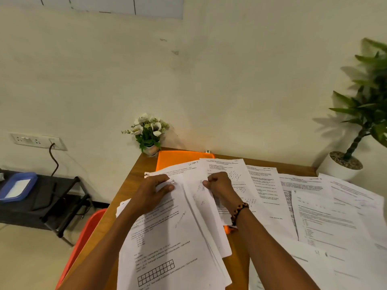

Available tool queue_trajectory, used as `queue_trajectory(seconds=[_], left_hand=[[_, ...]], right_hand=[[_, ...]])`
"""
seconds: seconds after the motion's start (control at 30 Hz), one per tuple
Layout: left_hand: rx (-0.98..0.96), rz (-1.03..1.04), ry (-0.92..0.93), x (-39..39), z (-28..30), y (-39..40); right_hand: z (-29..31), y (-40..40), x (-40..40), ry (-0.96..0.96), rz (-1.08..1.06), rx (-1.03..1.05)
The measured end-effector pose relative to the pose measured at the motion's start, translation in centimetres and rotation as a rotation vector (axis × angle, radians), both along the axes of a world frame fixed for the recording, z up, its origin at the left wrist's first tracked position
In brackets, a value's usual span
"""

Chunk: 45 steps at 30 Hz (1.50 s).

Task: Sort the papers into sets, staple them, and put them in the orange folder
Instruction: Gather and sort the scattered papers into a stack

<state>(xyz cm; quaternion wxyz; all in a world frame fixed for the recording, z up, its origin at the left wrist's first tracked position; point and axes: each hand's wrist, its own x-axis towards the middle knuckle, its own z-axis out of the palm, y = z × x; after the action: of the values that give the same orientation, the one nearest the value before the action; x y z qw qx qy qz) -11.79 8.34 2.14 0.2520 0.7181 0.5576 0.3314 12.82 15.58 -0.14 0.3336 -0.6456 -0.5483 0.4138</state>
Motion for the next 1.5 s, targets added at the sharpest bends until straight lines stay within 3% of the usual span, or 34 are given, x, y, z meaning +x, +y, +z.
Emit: queue_trajectory(seconds=[0.27, 0.4, 0.77, 0.9, 1.07, 1.17, 1.33, 1.4, 1.5], left_hand=[[0.022, -0.052, -0.005, 1.1, 0.3, -0.4], [-0.001, 0.074, -0.101, 1.8, 1.1, -0.7], [-0.027, 0.146, -0.006, 1.5, 2.8, -1.6], [0.021, 0.121, 0.001, 1.5, 3.7, -2.5], [0.05, 0.101, -0.044, 1.4, 4.6, -3.6], [0.171, 0.164, -0.121, 0.7, 4.9, -4.4], [0.296, 0.576, -0.276, -2.8, 4.0, -6.9], [0.197, 0.672, -0.458, -3.3, 3.2, -8.5], [-0.15, 0.53, -0.774, -3.2, 2.6, -10.5]], right_hand=[[1.1, -3.3, 0.6, 0.07, 0.051, 0.076], [1.6, -5.4, -0.3, 0.075, 0.19, 0.119], [6.7, -12.2, -3.5, 0.049, 0.268, 0.042], [4.0, -11.8, -4.9, -0.163, 0.397, 0.116], [2.3, -11.9, -5.6, -0.085, 0.312, 0.28], [2.8, -11.9, -5.5, -0.027, 0.292, 0.301], [3.9, -11.3, -4.9, 0.102, 0.184, 0.289], [4.4, -10.9, -4.3, 0.169, 0.142, 0.304], [5.1, -10.7, -3.9, 0.298, 0.115, 0.324]])
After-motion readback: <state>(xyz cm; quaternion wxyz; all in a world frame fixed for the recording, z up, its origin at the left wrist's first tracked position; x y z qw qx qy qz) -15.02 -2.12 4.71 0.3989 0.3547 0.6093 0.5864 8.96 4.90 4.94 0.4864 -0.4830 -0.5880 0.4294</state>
